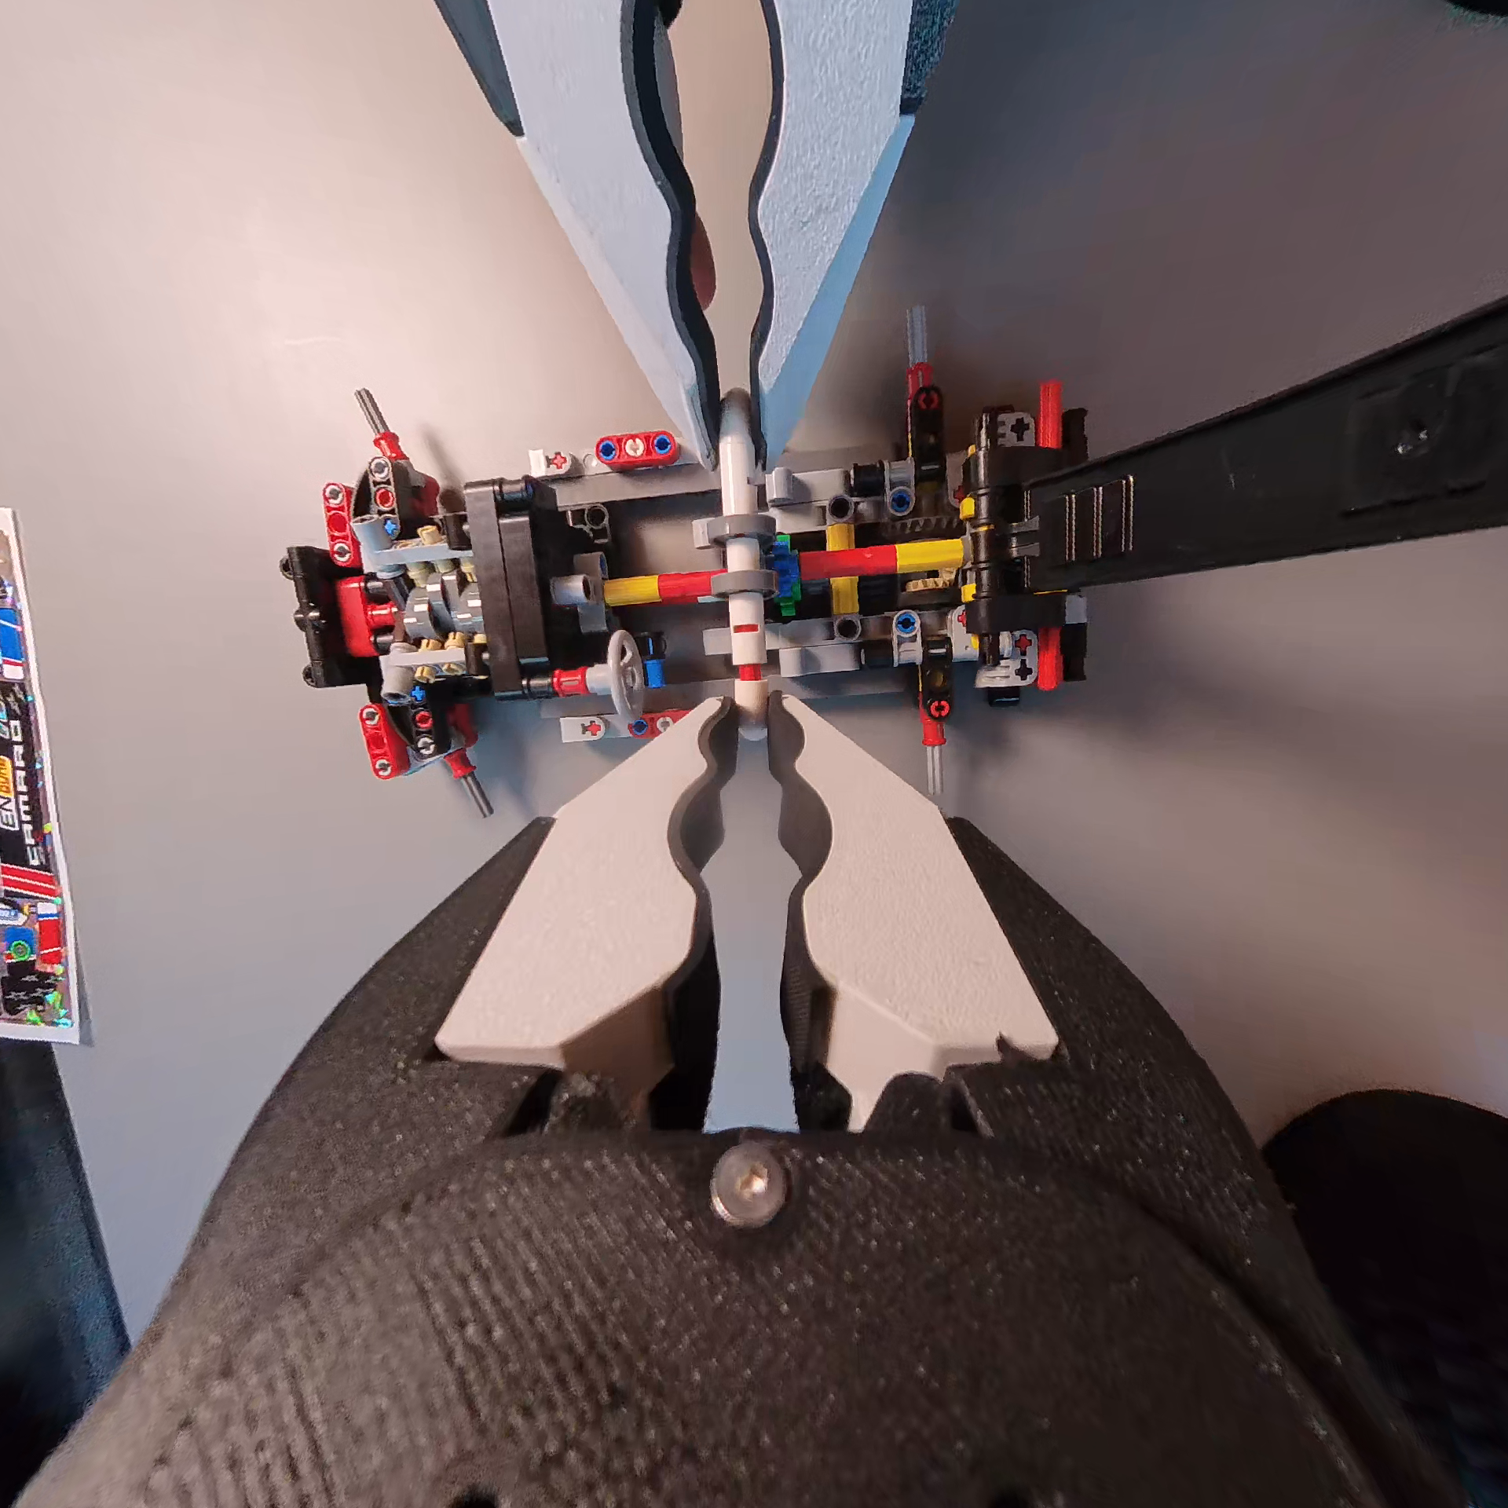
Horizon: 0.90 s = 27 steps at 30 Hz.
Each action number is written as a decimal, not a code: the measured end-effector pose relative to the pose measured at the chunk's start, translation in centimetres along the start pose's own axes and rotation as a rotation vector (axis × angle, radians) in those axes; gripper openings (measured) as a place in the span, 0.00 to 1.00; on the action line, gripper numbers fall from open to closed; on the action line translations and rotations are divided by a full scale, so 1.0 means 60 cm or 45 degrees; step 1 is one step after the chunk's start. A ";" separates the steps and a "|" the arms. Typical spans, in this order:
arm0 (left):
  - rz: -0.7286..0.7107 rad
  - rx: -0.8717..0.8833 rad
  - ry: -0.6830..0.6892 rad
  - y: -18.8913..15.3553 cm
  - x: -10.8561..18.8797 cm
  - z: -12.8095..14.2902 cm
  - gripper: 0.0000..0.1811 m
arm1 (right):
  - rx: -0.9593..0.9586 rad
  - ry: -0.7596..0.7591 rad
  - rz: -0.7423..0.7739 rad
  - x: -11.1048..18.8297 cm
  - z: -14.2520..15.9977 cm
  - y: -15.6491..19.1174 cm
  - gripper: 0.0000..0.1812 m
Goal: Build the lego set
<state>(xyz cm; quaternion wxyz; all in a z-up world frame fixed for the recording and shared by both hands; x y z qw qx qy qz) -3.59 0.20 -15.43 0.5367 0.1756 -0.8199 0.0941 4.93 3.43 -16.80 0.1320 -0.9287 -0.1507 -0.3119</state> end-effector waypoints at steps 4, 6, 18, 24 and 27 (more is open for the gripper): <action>-0.021 -0.009 0.077 0.001 -0.004 -0.002 0.02 | -0.031 -0.032 -0.002 0.000 -0.002 0.000 0.02; -0.032 -0.020 0.091 0.000 -0.005 -0.004 0.02 | -0.034 -0.031 0.000 0.001 -0.002 -0.001 0.02; 0.165 0.141 -0.031 -0.003 0.001 -0.010 0.02 | -0.038 -0.017 0.017 0.001 0.002 0.001 0.03; 0.058 0.074 0.040 -0.005 -0.005 -0.004 0.02 | -0.030 -0.016 0.009 -0.003 -0.004 0.004 0.03; -0.092 0.014 0.054 -0.006 -0.005 -0.008 0.02 | -0.049 -0.013 0.004 -0.003 -0.002 0.005 0.03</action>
Point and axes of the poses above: each gripper's, where its closed fingertips meet, x back along the fingers, z out of its underside, y = z × x across the jaws, the point moved 4 cm from there along x, back along the fingers, and after that the axes turned 8 degrees about x, right-handed, at the moved point
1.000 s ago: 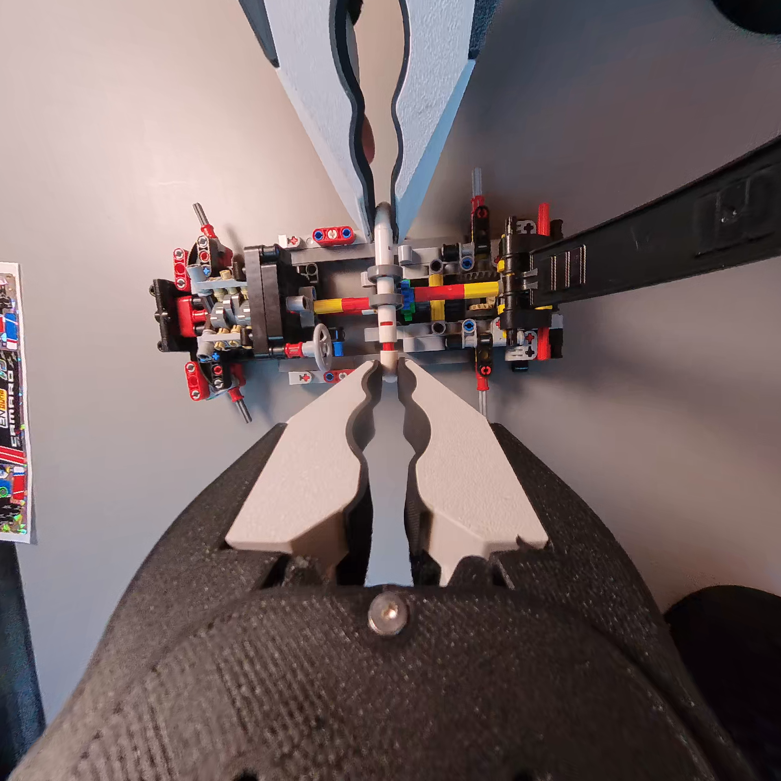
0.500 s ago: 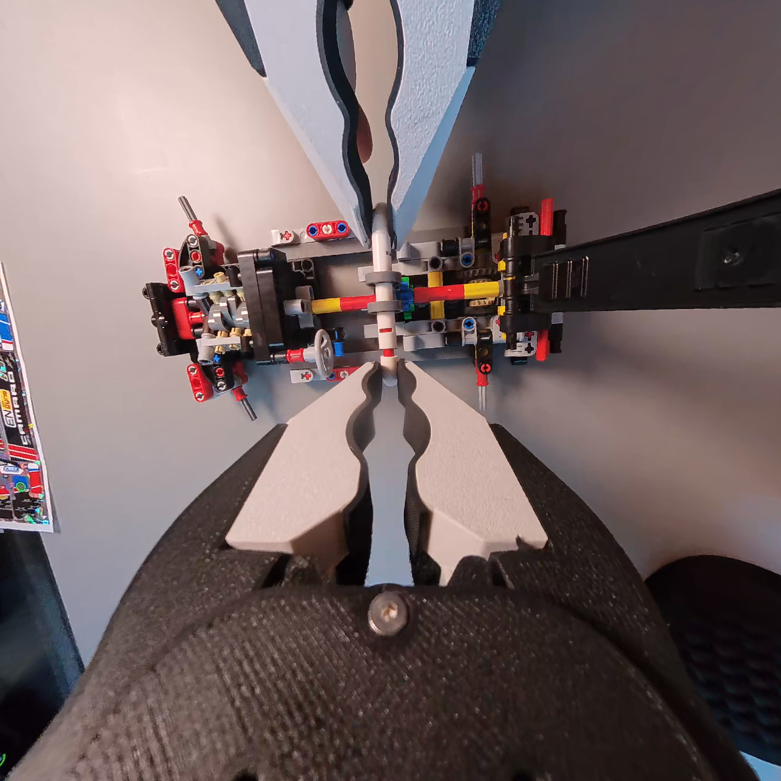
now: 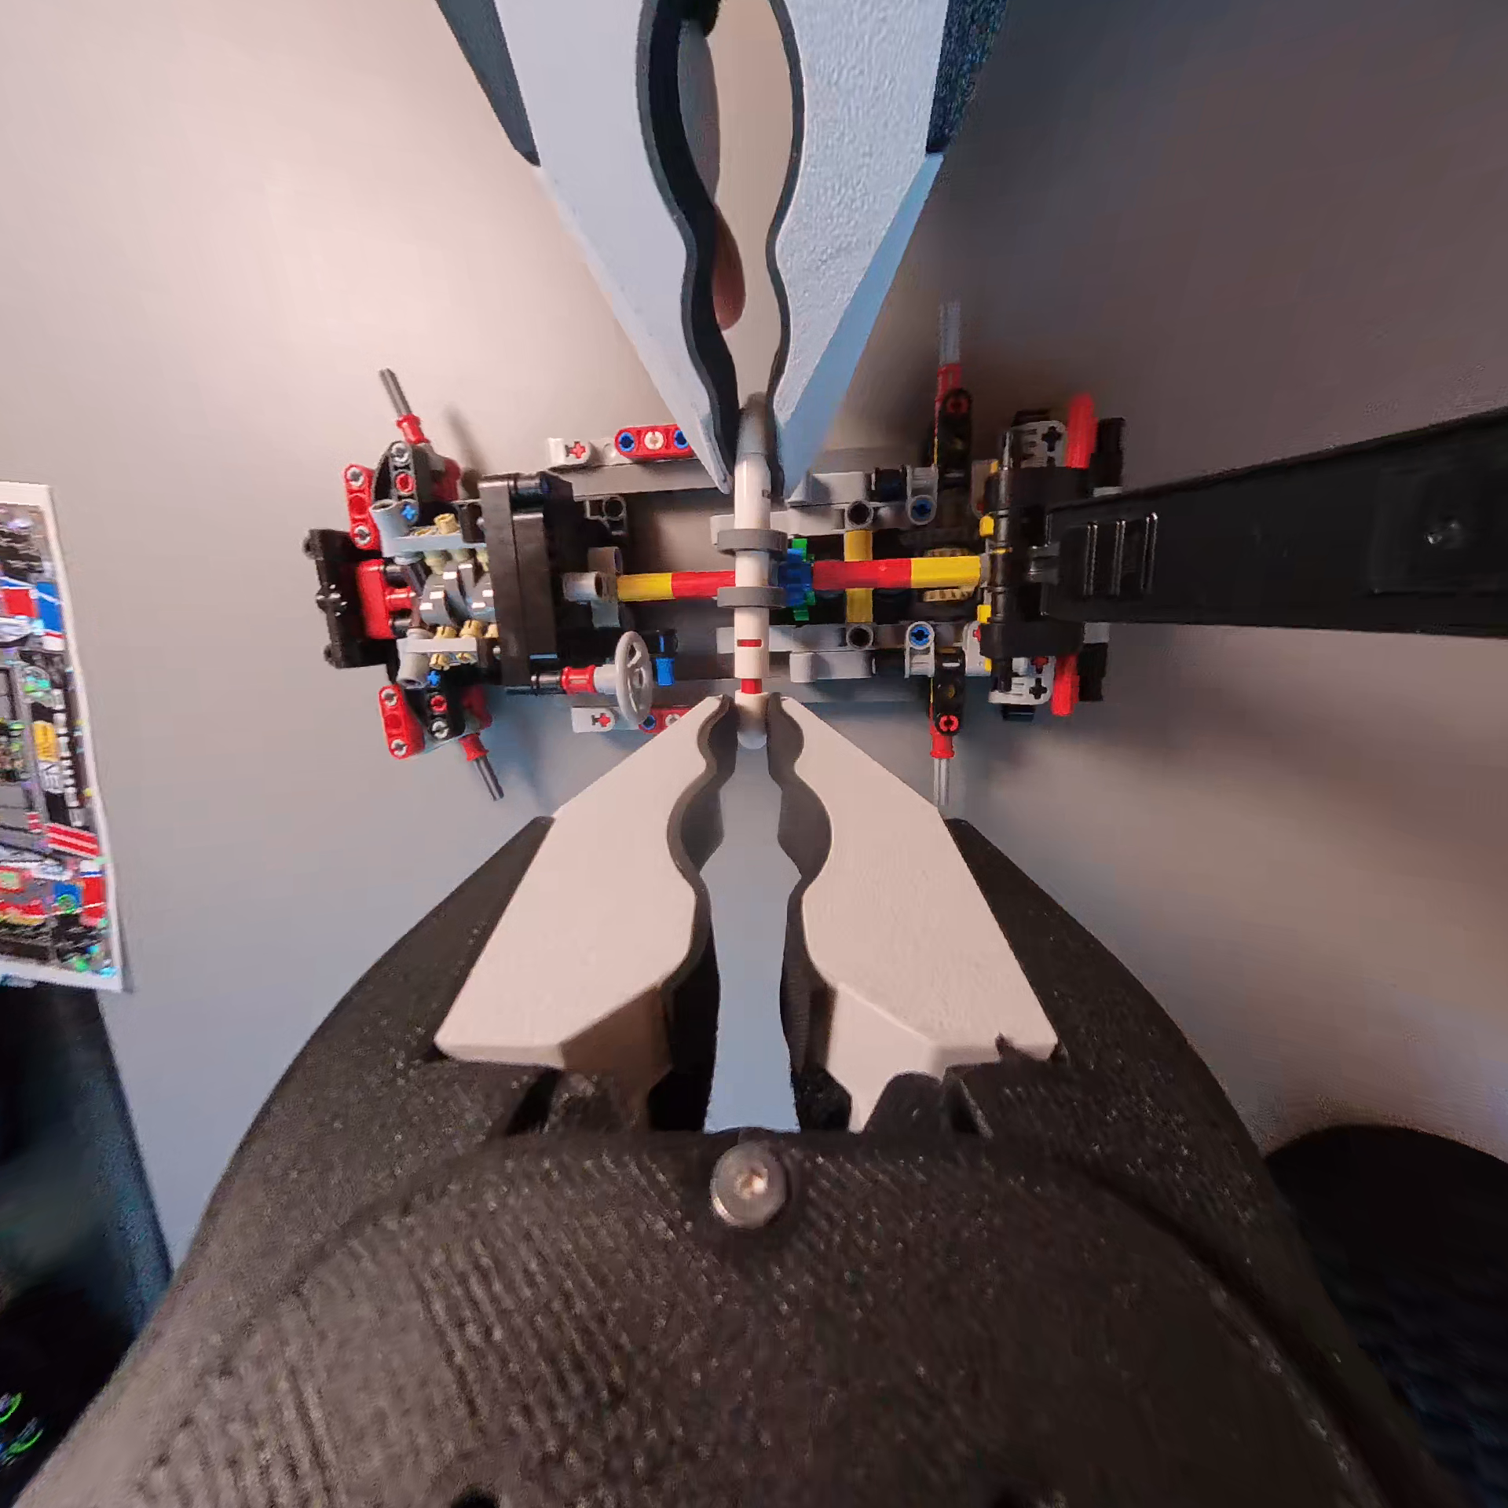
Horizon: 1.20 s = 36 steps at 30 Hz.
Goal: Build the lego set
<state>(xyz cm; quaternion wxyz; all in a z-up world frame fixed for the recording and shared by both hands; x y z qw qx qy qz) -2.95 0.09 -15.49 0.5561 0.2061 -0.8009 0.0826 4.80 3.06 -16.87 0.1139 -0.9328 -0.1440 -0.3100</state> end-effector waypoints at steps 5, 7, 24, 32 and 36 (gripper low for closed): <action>-0.137 -0.101 0.058 -0.004 -0.005 -0.003 0.02 | -0.018 -0.027 -0.006 -0.003 -0.005 0.001 0.02; -0.116 -0.087 0.034 -0.003 -0.004 -0.002 0.02 | -0.009 -0.020 -0.001 -0.002 -0.005 0.001 0.02; 0.358 0.447 -0.934 0.004 -0.008 0.048 0.10 | 0.021 -0.192 -0.077 -0.004 0.004 0.002 0.03; 0.385 0.481 -0.999 -0.009 -0.010 0.041 0.03 | 0.029 -0.166 -0.111 -0.004 0.005 -0.002 0.03; 0.418 0.491 -1.008 -0.016 -0.011 0.038 0.03 | 0.052 -0.160 -0.175 -0.002 0.005 0.000 0.03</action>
Point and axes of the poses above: each gripper's, where its closed fingertips meet, x back along the fingers, z out of its underside, y = z × x across the jaws, the point moved 4 cm from there along x, back along the fingers, and after that the axes turned 8 degrees about x, right-handed, at the moved point
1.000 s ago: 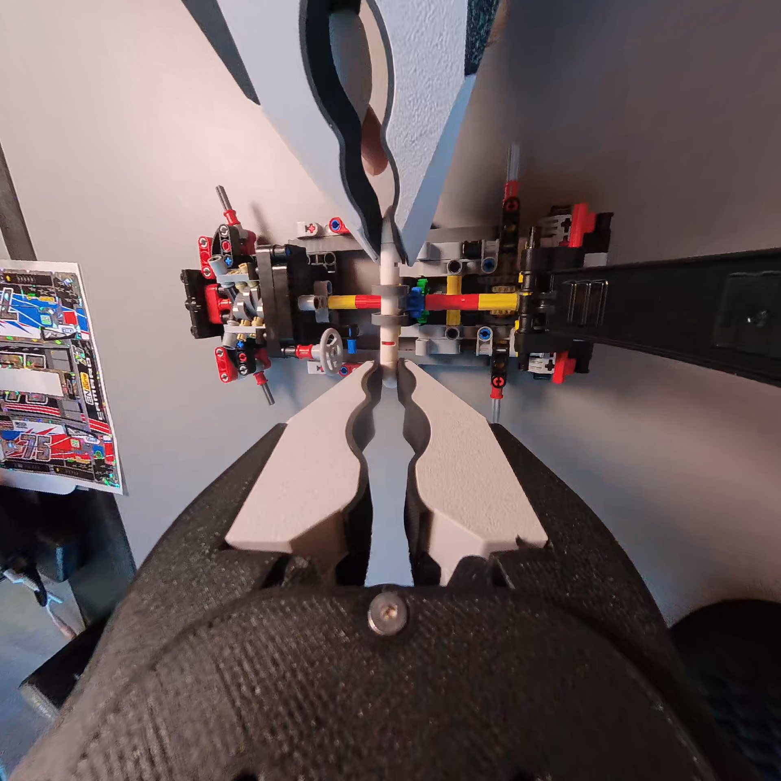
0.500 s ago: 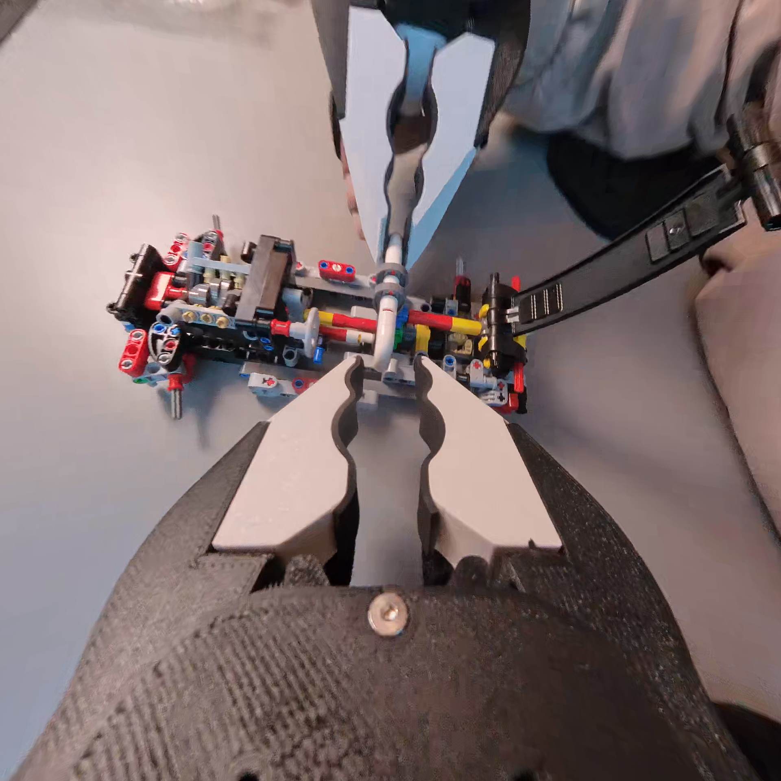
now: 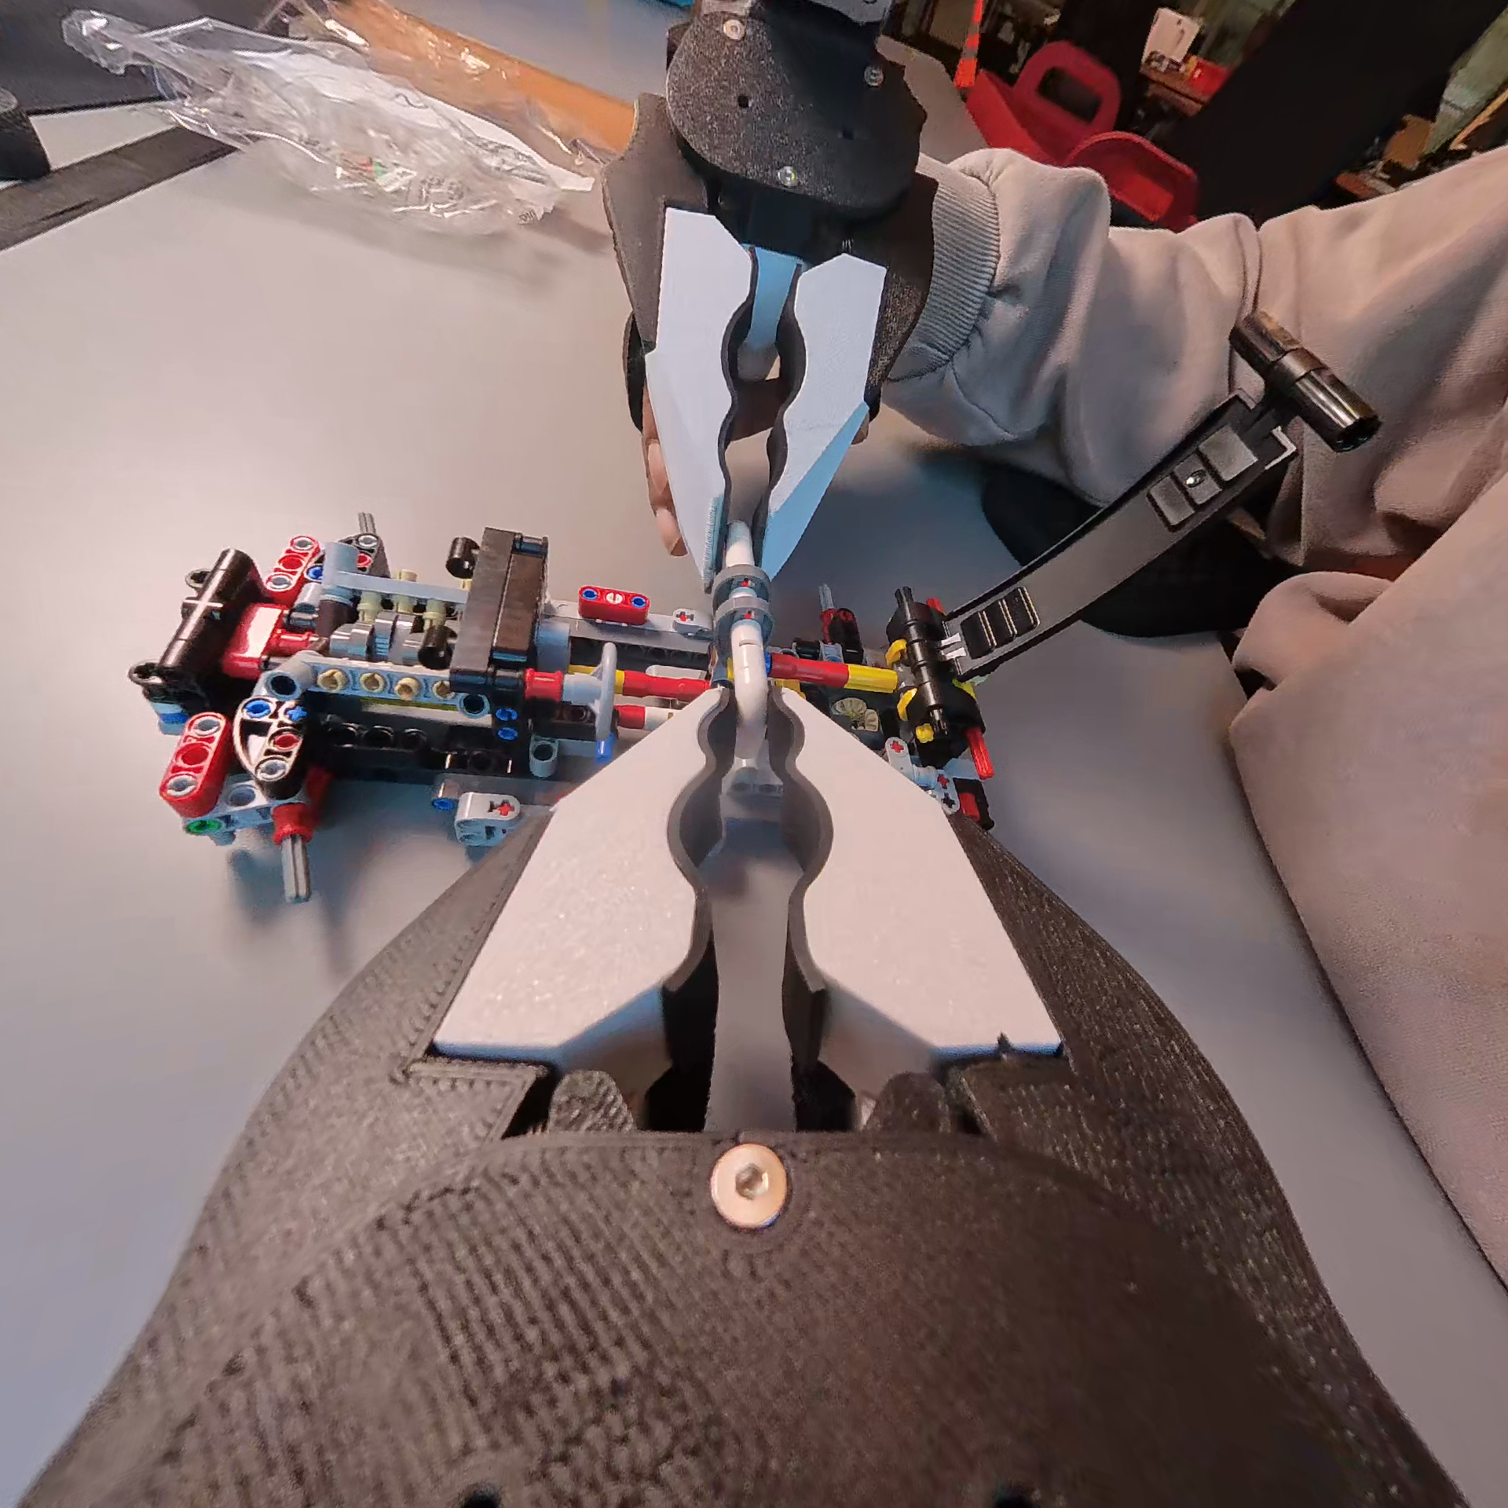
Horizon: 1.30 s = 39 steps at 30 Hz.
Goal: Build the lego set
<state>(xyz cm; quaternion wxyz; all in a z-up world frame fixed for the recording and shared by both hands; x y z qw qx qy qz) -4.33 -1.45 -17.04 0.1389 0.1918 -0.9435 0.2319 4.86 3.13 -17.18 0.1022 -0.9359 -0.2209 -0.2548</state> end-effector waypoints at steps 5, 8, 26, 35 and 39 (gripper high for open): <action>-0.086 -0.049 0.003 -0.008 -0.008 -0.003 0.03 | -0.012 0.064 -0.063 0.005 0.004 -0.004 0.03; -0.174 -0.062 -0.022 -0.011 -0.017 -0.007 0.03 | -0.019 0.110 0.040 0.019 0.002 -0.017 0.11; -0.823 -0.115 0.180 0.121 0.062 0.031 0.17 | -0.562 -0.017 0.911 0.062 -0.014 0.147 0.38; -0.791 -0.140 0.274 0.106 0.059 0.053 0.02 | -0.533 0.122 0.977 0.045 -0.015 0.099 0.17; -0.773 -0.101 0.267 0.082 0.068 0.068 0.02 | -0.434 0.122 0.943 0.081 0.009 0.060 0.15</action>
Point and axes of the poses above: each gripper's, where its closed fingertips meet, x back along the fingers, z out of its underside, y = z × x across the jaws, the point moved 4 cm from there along x, back along the fingers, and after that the axes turned 8 degrees about x, right-handed, at the moved point
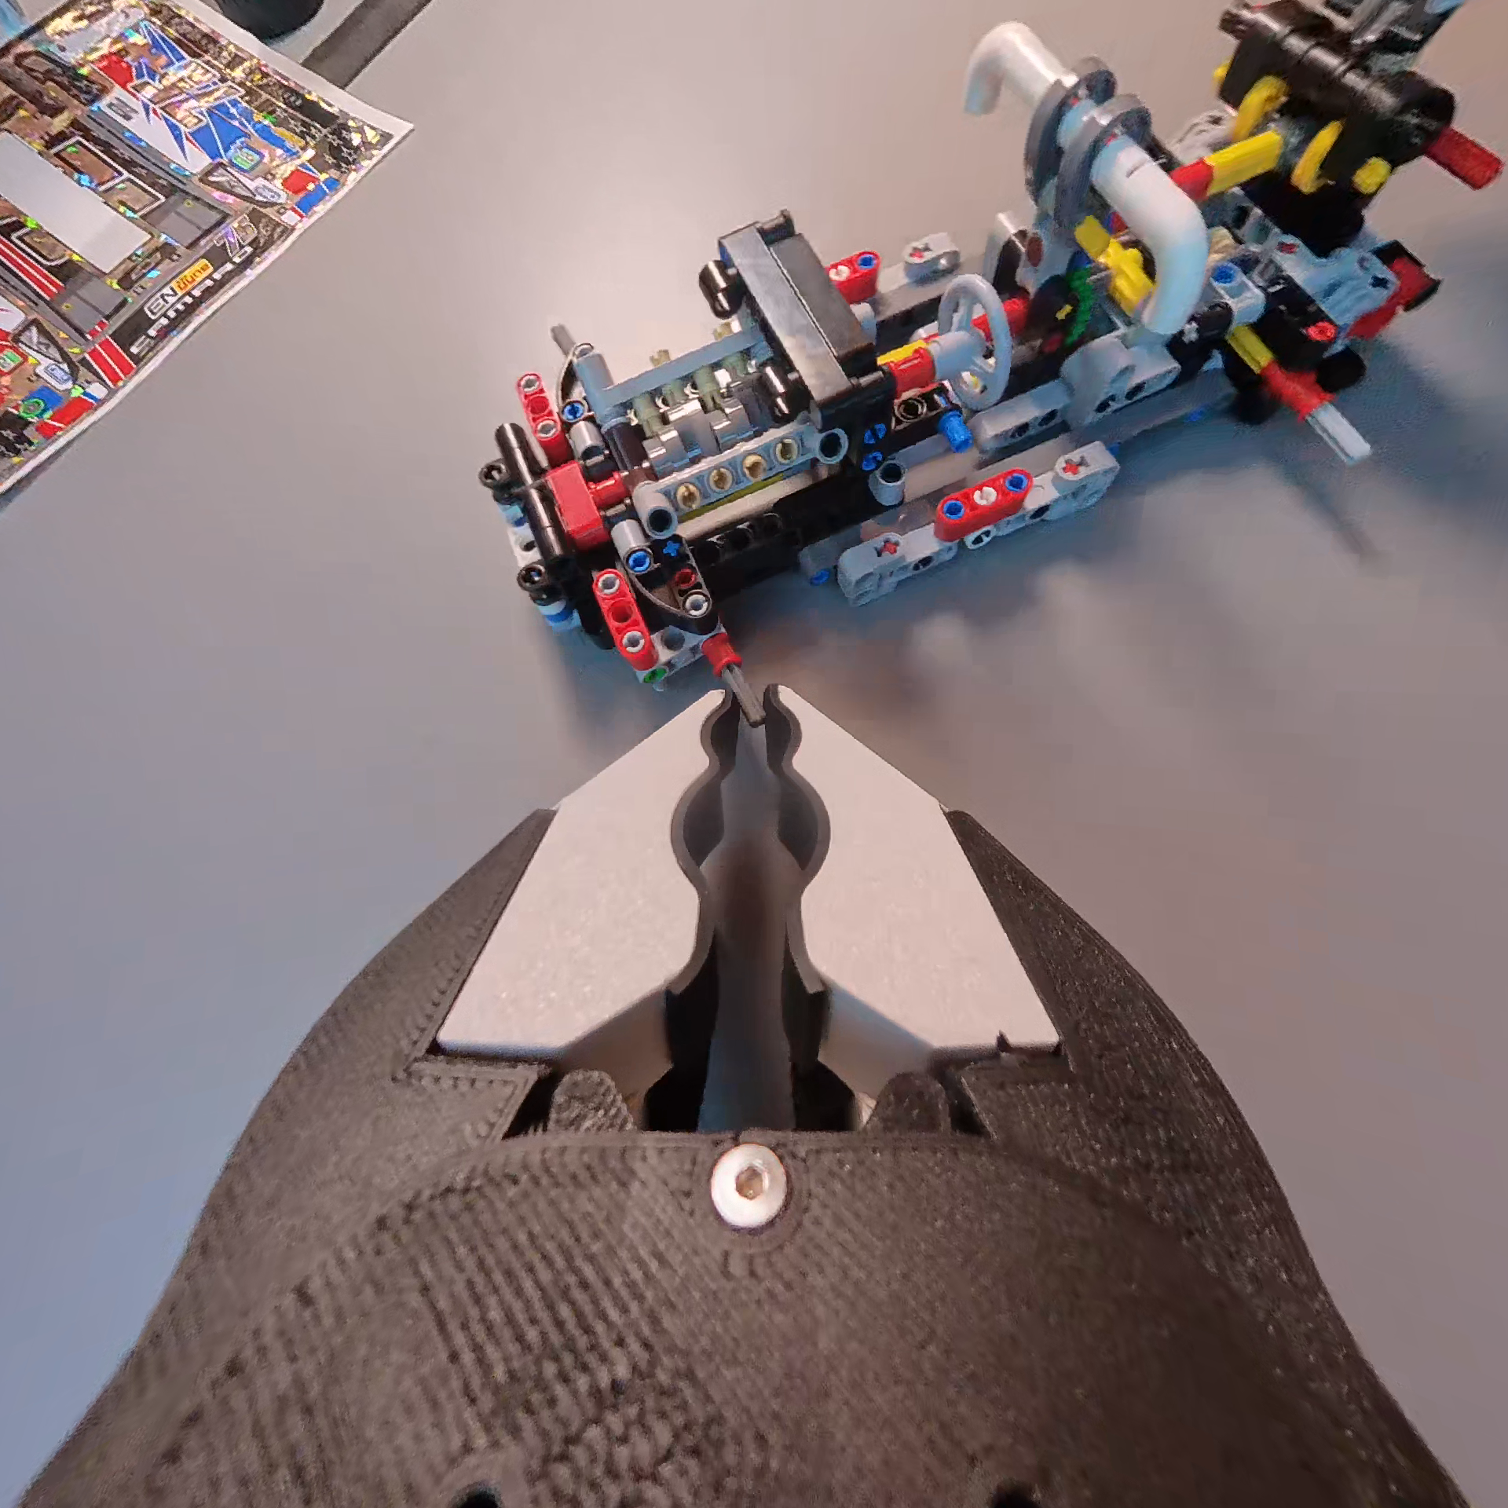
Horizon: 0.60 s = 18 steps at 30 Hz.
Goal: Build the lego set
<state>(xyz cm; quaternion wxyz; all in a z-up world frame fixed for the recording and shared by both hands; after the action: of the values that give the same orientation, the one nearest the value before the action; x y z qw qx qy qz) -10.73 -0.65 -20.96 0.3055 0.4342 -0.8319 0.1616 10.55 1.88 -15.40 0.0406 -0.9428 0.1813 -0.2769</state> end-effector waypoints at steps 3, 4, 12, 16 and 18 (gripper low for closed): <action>0.001 0.038 0.011 -0.008 0.002 0.001 0.03 | 0.002 -0.076 -0.087 -0.012 -0.001 -0.031 0.14; 0.003 0.049 0.008 -0.010 0.001 0.001 0.03 | 0.012 -0.098 -0.095 -0.016 0.000 -0.042 0.15; -0.027 0.036 -0.046 -0.014 -0.004 -0.002 0.03 | -0.087 -0.224 -0.067 -0.035 0.005 -0.086 0.14; -0.056 0.008 -0.063 -0.012 -0.006 -0.004 0.03 | -0.107 -0.280 -0.032 -0.033 0.008 -0.082 0.13; -0.055 0.006 -0.065 -0.011 -0.006 -0.004 0.03 | -0.075 -0.277 0.001 -0.031 0.009 -0.082 0.14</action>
<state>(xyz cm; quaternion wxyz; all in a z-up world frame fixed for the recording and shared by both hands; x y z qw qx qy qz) -9.92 -0.68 -21.01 0.2867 0.4566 -0.8295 0.1459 10.95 7.12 -15.93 0.0326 -0.9680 0.1843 -0.1674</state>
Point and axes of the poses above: each gripper's, where its closed fingertips meet, x back along the fingers, z out of its underside, y = z × x across the jaws, the point moved 4 cm from there along x, back along the fingers, and after that the axes turned 8 degrees about x, right-handed, at the moved point
